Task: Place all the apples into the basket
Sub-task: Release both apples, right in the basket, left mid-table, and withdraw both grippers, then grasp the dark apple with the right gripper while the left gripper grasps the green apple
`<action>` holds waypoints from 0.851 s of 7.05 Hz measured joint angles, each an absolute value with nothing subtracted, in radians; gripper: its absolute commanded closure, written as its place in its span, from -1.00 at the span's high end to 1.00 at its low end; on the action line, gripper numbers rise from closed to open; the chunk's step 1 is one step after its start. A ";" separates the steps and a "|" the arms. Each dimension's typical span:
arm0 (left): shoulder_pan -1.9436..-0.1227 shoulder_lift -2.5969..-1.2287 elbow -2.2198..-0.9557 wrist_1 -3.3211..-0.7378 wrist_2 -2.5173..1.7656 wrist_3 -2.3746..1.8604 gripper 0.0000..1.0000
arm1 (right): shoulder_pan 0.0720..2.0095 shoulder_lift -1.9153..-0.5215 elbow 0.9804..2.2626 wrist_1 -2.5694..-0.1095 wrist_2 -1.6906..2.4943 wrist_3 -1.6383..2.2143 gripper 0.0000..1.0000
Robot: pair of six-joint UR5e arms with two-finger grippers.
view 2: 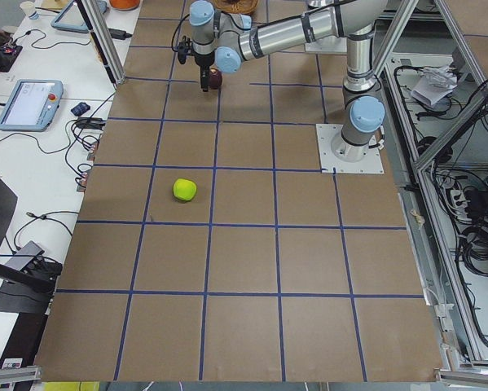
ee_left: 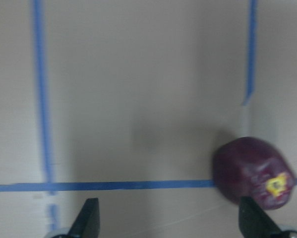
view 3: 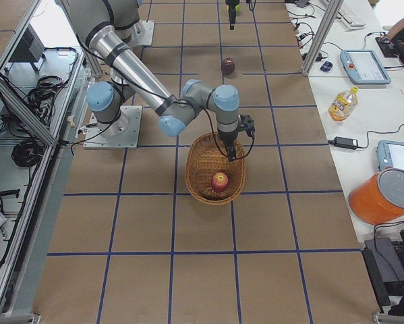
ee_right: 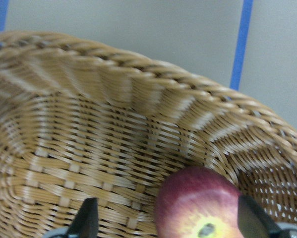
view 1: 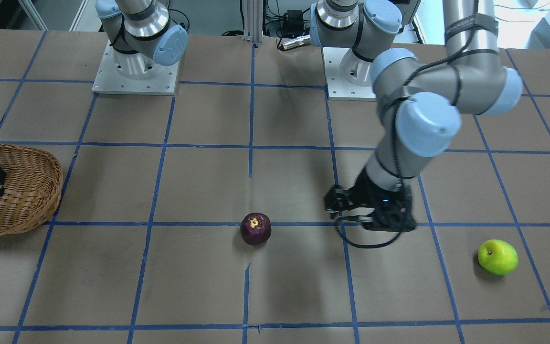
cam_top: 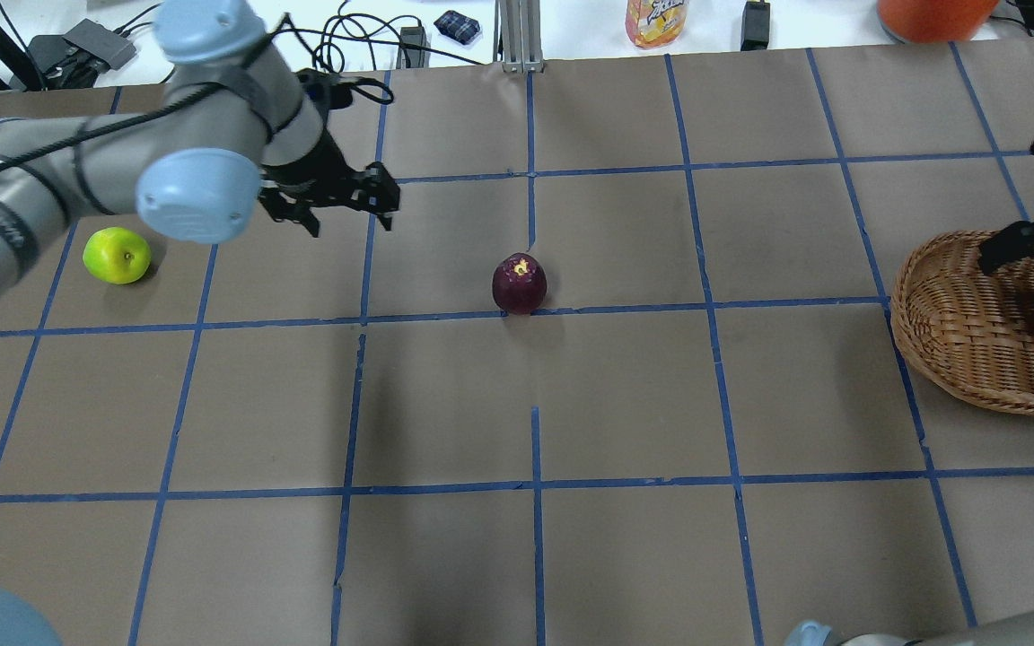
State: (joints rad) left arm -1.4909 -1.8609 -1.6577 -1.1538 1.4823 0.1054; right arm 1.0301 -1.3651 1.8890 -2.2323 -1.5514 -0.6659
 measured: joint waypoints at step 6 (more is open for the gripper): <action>-1.018 -2.076 -1.416 -1.242 1.440 0.780 1.00 | 1.777 -1.143 1.596 -2.189 -1.609 0.297 1.00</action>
State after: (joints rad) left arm -1.0183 -2.0763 -1.4165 -1.2419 1.4397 0.7802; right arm 1.7767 -1.1431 1.5959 -2.1894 -1.6093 0.2973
